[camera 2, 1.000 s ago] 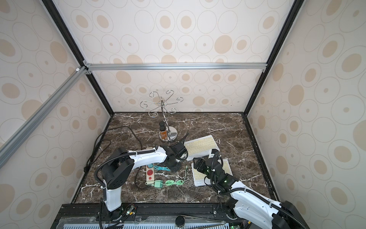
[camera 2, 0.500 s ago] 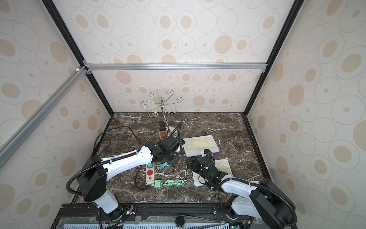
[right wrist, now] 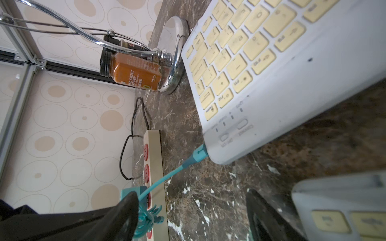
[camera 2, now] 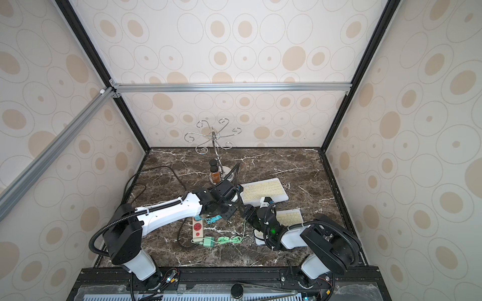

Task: Unplug the wireless keyboard
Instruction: Pick up the power cord at the center of the board, then pick up the keyboard from the center of the board.

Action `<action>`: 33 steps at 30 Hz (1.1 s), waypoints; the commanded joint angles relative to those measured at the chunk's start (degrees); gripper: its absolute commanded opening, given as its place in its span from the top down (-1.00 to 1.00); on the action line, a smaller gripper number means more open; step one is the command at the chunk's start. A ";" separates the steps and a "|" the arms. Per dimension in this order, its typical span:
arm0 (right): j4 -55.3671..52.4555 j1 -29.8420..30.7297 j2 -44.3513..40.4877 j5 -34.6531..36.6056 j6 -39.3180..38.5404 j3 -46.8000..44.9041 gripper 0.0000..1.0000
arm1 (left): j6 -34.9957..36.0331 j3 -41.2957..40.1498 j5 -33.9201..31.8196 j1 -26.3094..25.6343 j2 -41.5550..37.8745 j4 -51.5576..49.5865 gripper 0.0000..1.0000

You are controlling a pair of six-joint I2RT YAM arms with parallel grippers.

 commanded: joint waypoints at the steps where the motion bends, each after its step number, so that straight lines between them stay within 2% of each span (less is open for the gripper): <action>1: 8.02 0.39 3.01 1.35 5.38 -0.93 -0.66 | 1.15 -0.05 0.73 0.32 -0.53 0.52 1.00; 7: 16.22 0.39 10.07 1.39 8.11 0.75 -0.59 | 1.24 -0.25 2.06 0.33 -1.14 0.98 1.00; 13: 28.70 0.37 19.40 4.84 10.08 1.40 -0.34 | 1.25 -0.61 2.94 0.29 -1.57 1.11 1.00; 18: 28.63 0.39 22.01 8.84 10.53 2.08 -0.34 | 1.46 -1.13 3.19 0.27 -2.16 1.37 1.00; 26: 28.70 0.19 20.73 14.67 9.63 0.97 -0.28 | 1.32 -1.68 4.04 0.23 -3.21 1.73 1.00; 30: 28.61 0.05 20.99 15.35 8.90 1.80 -0.10 | 1.13 -2.14 4.00 0.23 -4.01 2.08 1.00; 33: 28.63 -0.09 21.65 15.77 8.73 2.22 0.23 | 1.11 -2.56 4.14 0.22 -4.63 2.35 1.00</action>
